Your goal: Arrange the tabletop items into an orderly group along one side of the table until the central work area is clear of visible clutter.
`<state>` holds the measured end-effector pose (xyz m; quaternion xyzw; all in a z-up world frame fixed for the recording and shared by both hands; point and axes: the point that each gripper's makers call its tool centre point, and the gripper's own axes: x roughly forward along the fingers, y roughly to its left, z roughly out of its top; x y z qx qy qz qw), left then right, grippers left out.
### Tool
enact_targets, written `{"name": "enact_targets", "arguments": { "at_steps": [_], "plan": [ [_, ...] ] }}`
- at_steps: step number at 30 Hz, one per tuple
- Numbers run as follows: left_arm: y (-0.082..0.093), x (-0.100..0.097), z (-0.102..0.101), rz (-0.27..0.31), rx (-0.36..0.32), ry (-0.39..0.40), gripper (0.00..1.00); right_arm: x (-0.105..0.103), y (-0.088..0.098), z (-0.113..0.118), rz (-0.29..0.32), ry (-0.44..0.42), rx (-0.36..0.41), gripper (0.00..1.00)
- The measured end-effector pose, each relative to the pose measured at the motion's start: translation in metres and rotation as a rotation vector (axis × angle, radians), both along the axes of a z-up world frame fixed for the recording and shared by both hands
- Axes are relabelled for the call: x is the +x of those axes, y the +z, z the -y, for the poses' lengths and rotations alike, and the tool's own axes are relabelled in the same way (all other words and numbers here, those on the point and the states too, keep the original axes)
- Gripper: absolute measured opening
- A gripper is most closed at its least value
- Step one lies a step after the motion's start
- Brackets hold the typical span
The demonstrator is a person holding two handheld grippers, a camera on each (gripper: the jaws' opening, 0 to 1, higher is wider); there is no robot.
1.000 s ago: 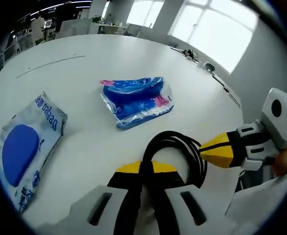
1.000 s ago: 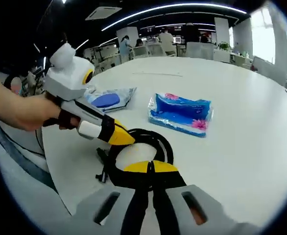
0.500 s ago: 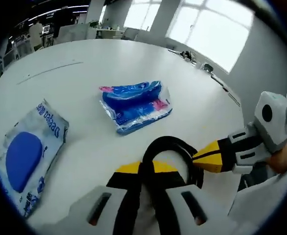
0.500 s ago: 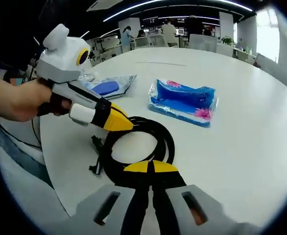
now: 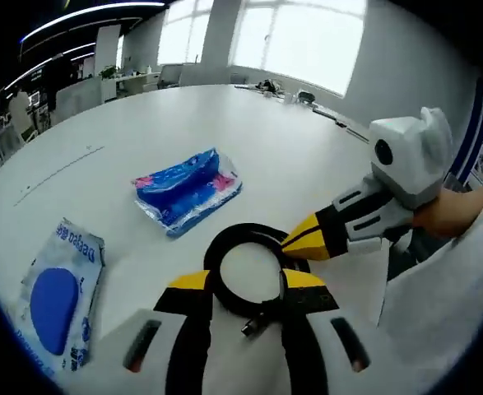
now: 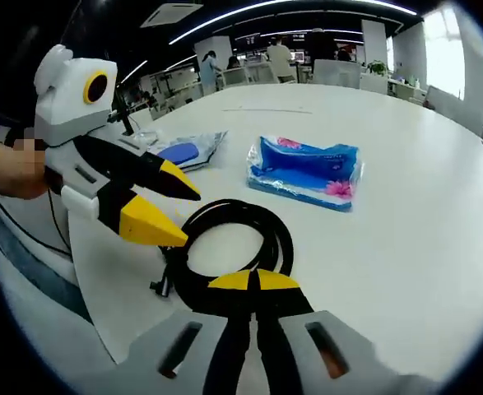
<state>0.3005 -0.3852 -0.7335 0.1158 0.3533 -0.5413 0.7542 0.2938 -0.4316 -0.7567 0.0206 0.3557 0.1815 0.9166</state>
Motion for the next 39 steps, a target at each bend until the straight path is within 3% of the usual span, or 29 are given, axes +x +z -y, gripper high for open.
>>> {"name": "enact_targets", "arguments": {
  "at_steps": [3,5,8,13,23,28,33,39],
  "plan": [
    [-0.011,-0.013,-0.002,-0.020,0.044,-0.031,0.28,0.000,0.000,0.000,0.003,-0.008,0.003,0.00],
    [-0.010,-0.011,0.000,0.016,0.037,-0.032,0.27,0.000,0.000,0.000,0.005,-0.008,0.000,0.00],
    [-0.011,-0.014,0.003,-0.024,0.040,-0.020,0.26,0.000,0.000,0.000,0.010,-0.011,0.003,0.00],
    [-0.015,-0.015,0.007,0.002,0.041,-0.020,0.26,0.000,0.000,0.000,0.010,-0.016,0.011,0.00],
    [-0.007,-0.006,-0.002,-0.032,-0.004,0.063,0.28,0.001,0.001,0.000,0.016,-0.010,0.001,0.00],
    [0.001,0.000,-0.019,-0.022,-0.023,0.092,0.30,0.001,0.001,0.000,0.018,0.006,-0.024,0.00],
    [0.010,0.011,-0.047,-0.008,-0.041,0.163,0.33,0.001,0.002,-0.003,0.027,0.036,-0.056,0.07],
    [0.021,0.025,-0.084,0.017,-0.054,0.253,0.37,0.000,0.007,-0.009,0.031,0.037,-0.040,0.21]
  ]
}}
